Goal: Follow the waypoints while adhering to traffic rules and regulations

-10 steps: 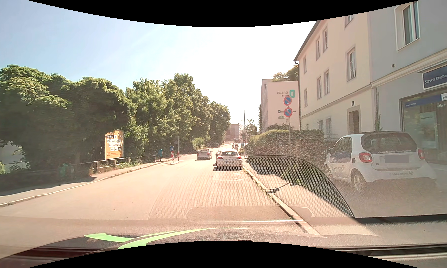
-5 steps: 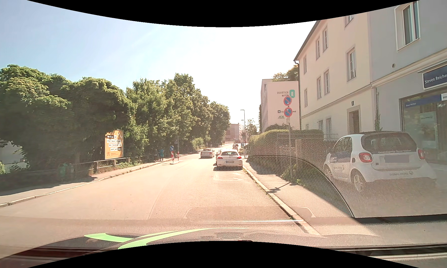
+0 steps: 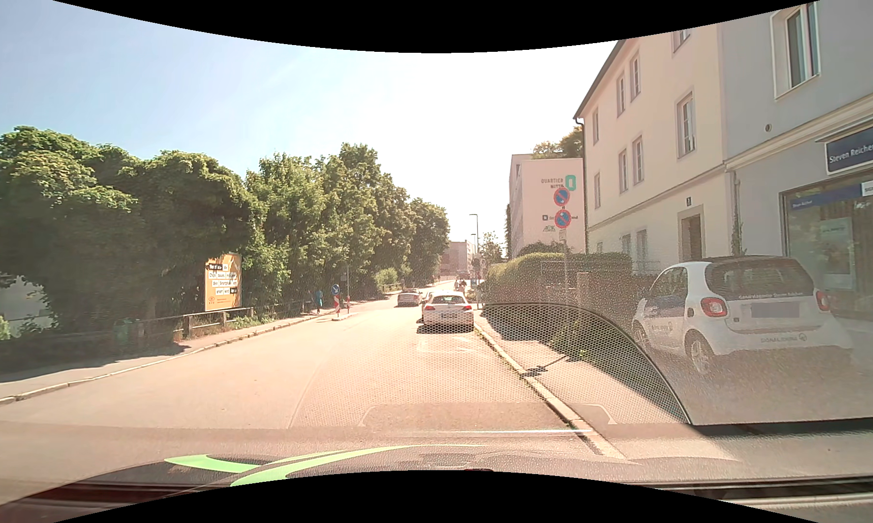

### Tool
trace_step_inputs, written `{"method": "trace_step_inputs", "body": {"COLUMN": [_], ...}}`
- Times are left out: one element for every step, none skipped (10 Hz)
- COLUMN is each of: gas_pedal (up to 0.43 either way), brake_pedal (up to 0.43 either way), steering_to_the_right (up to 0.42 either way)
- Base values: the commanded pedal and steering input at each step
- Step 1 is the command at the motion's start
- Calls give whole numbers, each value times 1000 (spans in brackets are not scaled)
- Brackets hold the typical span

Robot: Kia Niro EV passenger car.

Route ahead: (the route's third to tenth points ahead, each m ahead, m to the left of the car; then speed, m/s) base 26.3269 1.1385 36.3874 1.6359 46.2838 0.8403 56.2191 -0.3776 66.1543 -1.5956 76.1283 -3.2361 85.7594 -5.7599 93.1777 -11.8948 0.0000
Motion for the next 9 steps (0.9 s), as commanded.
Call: {"method": "trace_step_inputs", "body": {"gas_pedal": [0,0,0,0,0,0,0,0,0], "brake_pedal": [299,305,305,305,305,305,305,305,305], "steering_to_the_right": [-15,-15,-15,-15,-15,-15,-15,-15,-15]}}
